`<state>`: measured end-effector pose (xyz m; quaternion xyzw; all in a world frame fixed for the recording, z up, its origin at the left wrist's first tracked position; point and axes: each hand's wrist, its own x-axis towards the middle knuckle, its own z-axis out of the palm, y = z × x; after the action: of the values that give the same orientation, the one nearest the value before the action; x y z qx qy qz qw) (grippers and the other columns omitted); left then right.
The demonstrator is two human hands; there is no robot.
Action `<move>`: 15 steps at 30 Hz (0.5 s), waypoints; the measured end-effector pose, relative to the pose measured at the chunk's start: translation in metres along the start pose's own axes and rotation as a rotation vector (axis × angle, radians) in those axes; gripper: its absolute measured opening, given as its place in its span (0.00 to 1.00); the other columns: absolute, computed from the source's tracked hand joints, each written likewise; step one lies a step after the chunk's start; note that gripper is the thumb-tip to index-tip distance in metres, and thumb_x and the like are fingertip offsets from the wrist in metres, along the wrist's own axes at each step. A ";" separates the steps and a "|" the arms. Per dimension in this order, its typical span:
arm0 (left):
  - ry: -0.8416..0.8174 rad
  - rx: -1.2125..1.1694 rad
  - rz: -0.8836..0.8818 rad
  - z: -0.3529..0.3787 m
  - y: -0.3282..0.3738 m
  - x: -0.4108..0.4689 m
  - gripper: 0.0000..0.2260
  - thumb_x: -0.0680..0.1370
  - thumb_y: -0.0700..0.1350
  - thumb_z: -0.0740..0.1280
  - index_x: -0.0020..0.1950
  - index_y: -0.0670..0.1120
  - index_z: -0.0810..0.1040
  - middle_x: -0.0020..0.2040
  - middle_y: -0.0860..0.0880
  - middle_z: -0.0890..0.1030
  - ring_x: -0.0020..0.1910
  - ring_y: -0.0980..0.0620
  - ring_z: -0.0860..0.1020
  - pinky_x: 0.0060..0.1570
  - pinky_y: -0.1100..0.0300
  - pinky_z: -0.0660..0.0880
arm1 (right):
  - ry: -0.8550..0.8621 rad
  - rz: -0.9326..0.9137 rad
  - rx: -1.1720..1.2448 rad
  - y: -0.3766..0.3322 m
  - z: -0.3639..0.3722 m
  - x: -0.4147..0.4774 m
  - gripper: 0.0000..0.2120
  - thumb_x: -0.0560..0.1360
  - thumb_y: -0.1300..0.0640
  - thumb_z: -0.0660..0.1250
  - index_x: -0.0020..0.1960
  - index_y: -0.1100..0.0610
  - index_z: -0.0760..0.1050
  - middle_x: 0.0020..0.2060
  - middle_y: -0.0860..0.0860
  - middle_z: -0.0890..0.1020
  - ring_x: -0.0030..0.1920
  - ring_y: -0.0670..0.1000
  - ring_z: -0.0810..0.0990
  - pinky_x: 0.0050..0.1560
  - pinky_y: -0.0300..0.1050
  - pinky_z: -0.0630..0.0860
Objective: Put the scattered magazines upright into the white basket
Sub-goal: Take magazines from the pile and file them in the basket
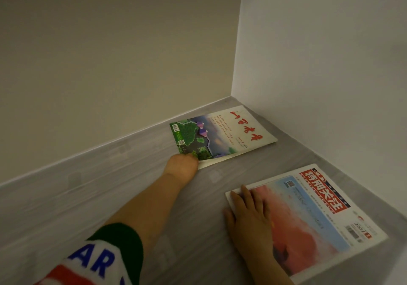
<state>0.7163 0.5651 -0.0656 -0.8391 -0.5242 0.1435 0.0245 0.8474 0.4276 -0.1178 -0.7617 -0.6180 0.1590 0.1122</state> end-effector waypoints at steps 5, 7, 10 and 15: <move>-0.128 -0.130 -0.085 -0.003 -0.010 -0.043 0.15 0.79 0.43 0.53 0.60 0.40 0.72 0.61 0.39 0.75 0.58 0.42 0.74 0.56 0.52 0.71 | -0.027 -0.016 0.013 0.001 -0.006 -0.002 0.23 0.77 0.43 0.47 0.72 0.45 0.54 0.75 0.48 0.50 0.75 0.52 0.46 0.73 0.52 0.41; -0.188 -0.183 -0.151 0.001 -0.019 -0.072 0.15 0.78 0.44 0.54 0.60 0.41 0.73 0.61 0.40 0.76 0.58 0.43 0.75 0.57 0.53 0.71 | -0.045 -0.028 0.035 0.000 -0.011 -0.004 0.23 0.78 0.43 0.47 0.72 0.45 0.53 0.75 0.47 0.51 0.75 0.51 0.47 0.74 0.51 0.43; -0.240 -0.262 -0.204 0.007 -0.034 -0.128 0.14 0.77 0.45 0.55 0.57 0.42 0.75 0.59 0.40 0.77 0.57 0.43 0.76 0.57 0.54 0.71 | -0.025 -0.035 0.133 -0.008 -0.016 -0.013 0.23 0.78 0.45 0.50 0.72 0.47 0.54 0.75 0.48 0.54 0.75 0.50 0.50 0.74 0.51 0.46; -0.352 -0.371 -0.231 0.036 -0.031 -0.223 0.14 0.77 0.49 0.56 0.57 0.45 0.75 0.60 0.43 0.77 0.58 0.46 0.75 0.57 0.58 0.71 | -0.037 -0.123 0.242 -0.063 -0.002 -0.037 0.24 0.76 0.43 0.54 0.71 0.47 0.57 0.74 0.47 0.58 0.73 0.49 0.55 0.73 0.49 0.49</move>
<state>0.5879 0.3772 -0.0466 -0.7259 -0.6301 0.1846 -0.2048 0.7839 0.4047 -0.0893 -0.7003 -0.6417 0.2391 0.2014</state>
